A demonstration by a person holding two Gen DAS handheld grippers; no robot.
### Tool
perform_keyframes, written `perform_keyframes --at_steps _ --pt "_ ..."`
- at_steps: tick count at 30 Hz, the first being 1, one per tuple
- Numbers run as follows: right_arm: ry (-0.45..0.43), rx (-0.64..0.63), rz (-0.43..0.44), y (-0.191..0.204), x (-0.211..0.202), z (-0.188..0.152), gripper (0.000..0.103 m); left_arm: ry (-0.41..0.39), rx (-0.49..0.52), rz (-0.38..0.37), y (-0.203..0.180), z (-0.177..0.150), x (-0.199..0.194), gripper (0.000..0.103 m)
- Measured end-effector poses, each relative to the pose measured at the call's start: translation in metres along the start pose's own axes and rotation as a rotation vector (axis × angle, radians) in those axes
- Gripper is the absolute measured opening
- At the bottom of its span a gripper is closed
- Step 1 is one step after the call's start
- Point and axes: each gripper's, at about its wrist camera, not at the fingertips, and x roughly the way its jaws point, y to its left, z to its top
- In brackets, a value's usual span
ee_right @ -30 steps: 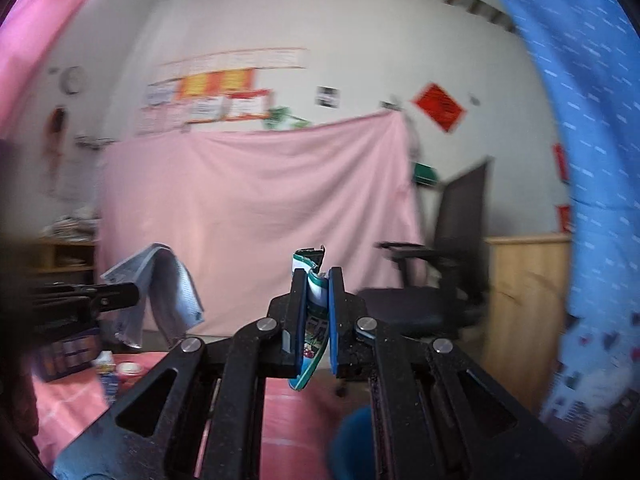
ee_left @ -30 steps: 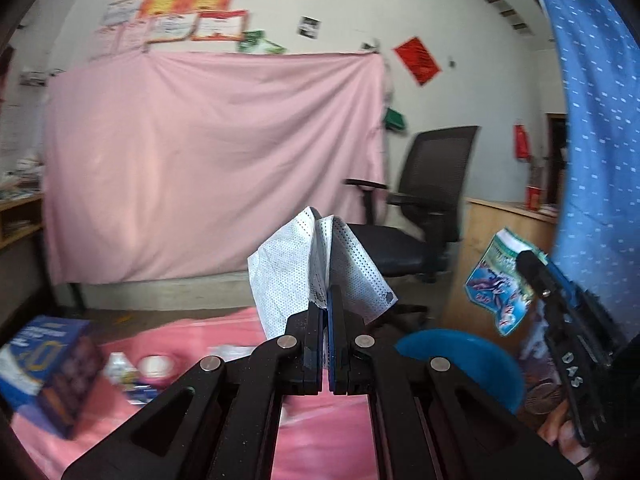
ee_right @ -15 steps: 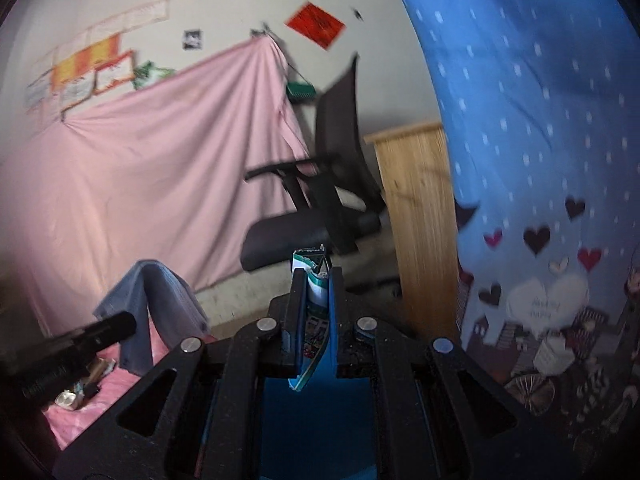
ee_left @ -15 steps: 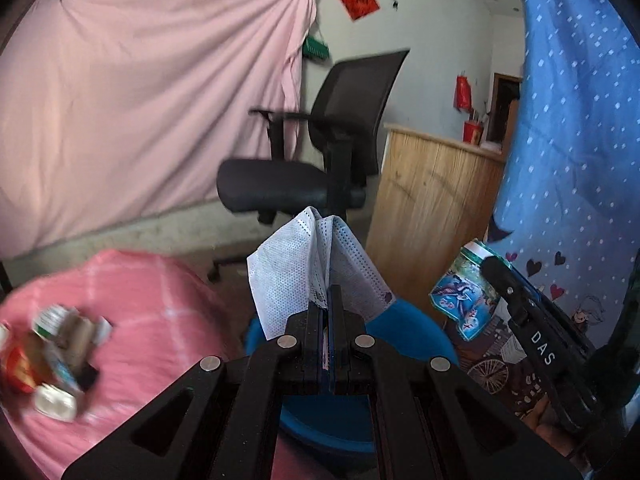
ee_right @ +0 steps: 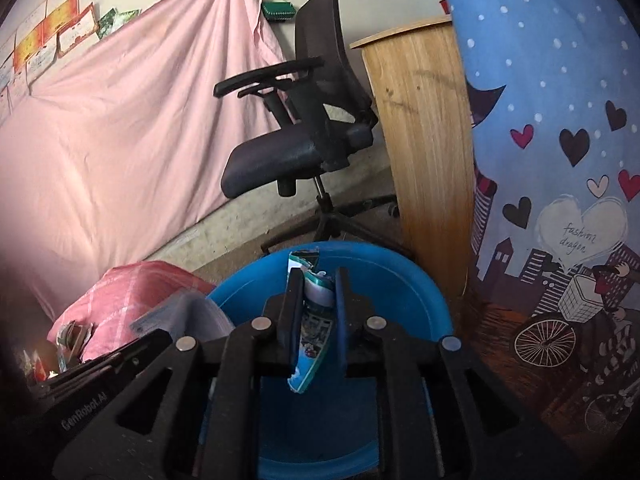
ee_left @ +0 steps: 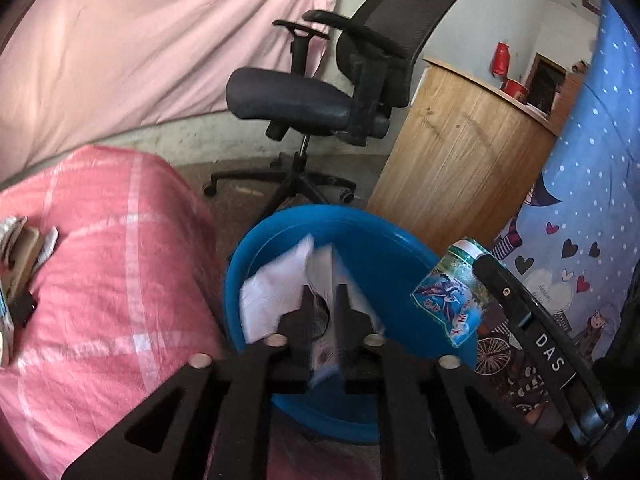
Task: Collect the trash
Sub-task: 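Open both tools to drop the mask and carton into the basin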
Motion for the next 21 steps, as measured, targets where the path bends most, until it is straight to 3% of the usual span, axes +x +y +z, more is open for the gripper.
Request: perform_keyframes --at_steps 1,2,8,10,13,15,20,21 --pt "0.003 0.0 -0.002 0.0 0.001 0.001 0.046 0.004 -0.006 -0.002 0.003 -0.001 0.0 0.028" --pt "0.005 0.004 -0.001 -0.001 0.001 0.0 0.048 -0.001 -0.014 -0.002 0.004 -0.001 -0.002 0.031" --pt "-0.004 0.008 -0.004 0.0 0.005 0.009 0.06 -0.041 -0.012 0.021 0.009 -0.001 -0.014 0.033" --pt "-0.026 -0.011 -0.005 0.005 0.0 0.01 0.062 -0.07 -0.009 0.038 0.011 -0.002 -0.021 0.038" --pt "-0.077 -0.056 -0.002 0.016 -0.01 0.013 0.069 -0.134 -0.019 0.063 0.019 -0.005 -0.041 0.043" --pt "-0.117 -0.086 0.014 0.025 -0.019 0.014 0.082 -0.186 -0.031 0.085 0.028 -0.007 -0.059 0.047" --pt "-0.214 -0.134 0.079 0.051 -0.044 0.017 0.101 -0.313 -0.053 0.159 0.049 -0.012 -0.103 0.063" --pt "-0.236 -0.144 0.1 0.057 -0.049 0.017 0.103 -0.342 -0.058 0.18 0.055 -0.015 -0.115 0.07"
